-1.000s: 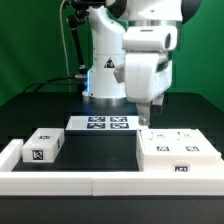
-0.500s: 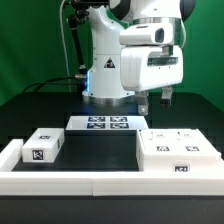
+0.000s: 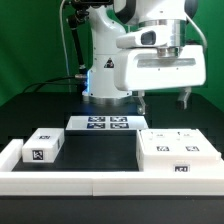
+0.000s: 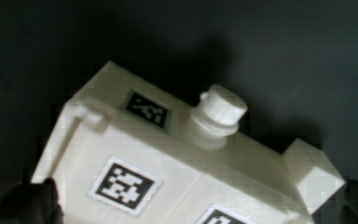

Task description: Assemble cabinet

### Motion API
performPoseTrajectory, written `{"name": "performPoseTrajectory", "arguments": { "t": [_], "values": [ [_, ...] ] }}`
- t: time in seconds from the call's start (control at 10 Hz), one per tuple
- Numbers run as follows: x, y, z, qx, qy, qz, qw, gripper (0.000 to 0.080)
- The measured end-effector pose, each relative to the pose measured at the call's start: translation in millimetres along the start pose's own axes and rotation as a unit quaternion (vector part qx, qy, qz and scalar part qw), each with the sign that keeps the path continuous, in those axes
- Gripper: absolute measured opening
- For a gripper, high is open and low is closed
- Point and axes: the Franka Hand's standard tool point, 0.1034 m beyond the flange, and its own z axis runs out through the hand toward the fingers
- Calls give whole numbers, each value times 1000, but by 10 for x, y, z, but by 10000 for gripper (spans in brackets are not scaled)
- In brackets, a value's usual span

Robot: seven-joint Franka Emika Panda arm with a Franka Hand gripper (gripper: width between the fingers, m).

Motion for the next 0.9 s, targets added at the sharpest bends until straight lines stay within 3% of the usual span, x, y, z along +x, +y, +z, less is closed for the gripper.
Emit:
{"name": "performPoseTrajectory", "arguments": {
  "t": [0.5, 0.9],
  "values": [
    [22, -54, 45, 22, 4, 140, 990, 797],
    [-124, 29, 322, 22, -6, 199, 980, 797]
  ]
}}
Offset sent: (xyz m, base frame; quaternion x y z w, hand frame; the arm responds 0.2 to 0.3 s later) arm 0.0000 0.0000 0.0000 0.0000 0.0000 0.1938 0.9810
